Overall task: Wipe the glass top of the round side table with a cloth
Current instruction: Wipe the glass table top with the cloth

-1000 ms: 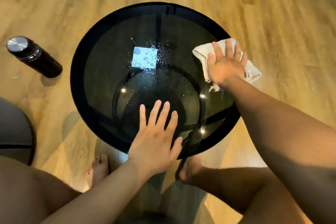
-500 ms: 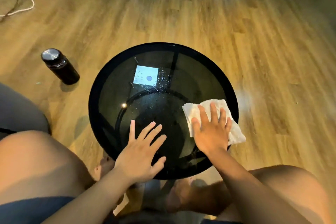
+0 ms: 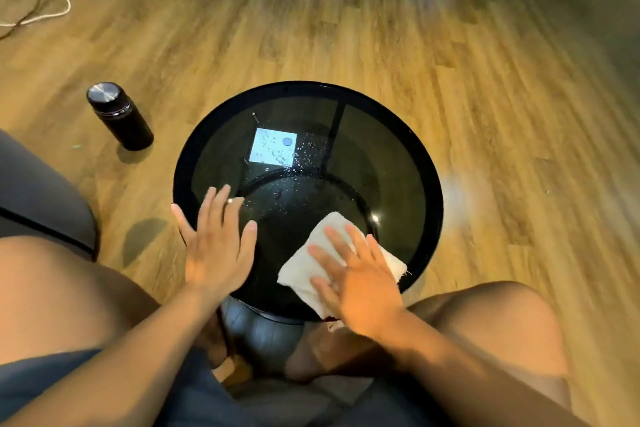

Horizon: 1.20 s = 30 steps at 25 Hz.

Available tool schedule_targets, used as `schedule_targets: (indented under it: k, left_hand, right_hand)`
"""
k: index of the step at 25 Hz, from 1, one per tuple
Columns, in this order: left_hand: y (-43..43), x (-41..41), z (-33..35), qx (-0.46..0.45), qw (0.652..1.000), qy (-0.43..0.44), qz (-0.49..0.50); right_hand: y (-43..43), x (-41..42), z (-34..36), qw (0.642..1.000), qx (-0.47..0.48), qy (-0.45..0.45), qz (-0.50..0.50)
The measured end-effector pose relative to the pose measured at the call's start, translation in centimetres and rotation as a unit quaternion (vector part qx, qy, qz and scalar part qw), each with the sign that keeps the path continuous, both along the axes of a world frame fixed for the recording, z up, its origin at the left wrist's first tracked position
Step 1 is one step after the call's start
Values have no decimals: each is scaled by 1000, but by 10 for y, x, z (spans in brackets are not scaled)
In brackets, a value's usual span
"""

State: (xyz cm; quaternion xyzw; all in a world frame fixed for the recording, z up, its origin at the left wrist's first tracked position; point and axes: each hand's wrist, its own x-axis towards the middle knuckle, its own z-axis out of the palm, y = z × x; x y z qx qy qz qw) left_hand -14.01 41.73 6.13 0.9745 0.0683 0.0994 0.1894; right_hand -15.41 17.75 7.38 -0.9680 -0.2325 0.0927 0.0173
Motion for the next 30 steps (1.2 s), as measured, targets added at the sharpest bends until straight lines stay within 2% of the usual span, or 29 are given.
schedule_targets:
  k: [2, 5, 7, 10, 13, 15, 18, 21, 23, 24, 26, 28, 30]
  left_hand:
    - [13, 8, -2, 5, 999, 39, 24]
    - [17, 16, -7, 8, 997, 70, -12]
    - [18, 18, -9, 15, 997, 69, -28]
    - [18, 16, -7, 9, 998, 57, -29]
    - [20, 17, -10, -4, 998, 52, -24]
    - [20, 17, -10, -7, 999, 46, -19]
    - [20, 18, -10, -14, 999, 39, -19]
    - [21, 17, -11, -30, 999, 26, -18]
    - [21, 15, -10, -35, 999, 19, -21]
    - [21, 14, -9, -35, 999, 17, -22]
    - [21, 15, -10, -34, 999, 16, -20]
    - [21, 15, -10, -33, 999, 16, -15]
    - [20, 16, -9, -31, 999, 18, -10]
  right_hand:
    - [-34, 35, 2, 997, -40, -7, -67]
    - [-83, 100, 5, 975, -83, -4, -208]
    - [-103, 141, 2, 959, -80, -8, -271]
    - [-118, 177, -9, 950, -32, -48, -308]
    - [-99, 167, -13, 946, 27, -91, -310]
    - [-68, 145, -10, 954, 38, -115, -273]
    - [-3, 87, 2, 967, 50, -107, -226]
    - [65, -2, 7, 987, 124, -77, -72]
    - [83, -33, 8, 993, 102, -33, 56]
    - [75, -28, 8, 991, 103, -25, 86]
    - [36, 2, 5, 993, 91, -62, 48]
    - [-24, 38, 8, 991, 34, -109, -65]
    - [-74, 63, 17, 980, -23, -81, -178]
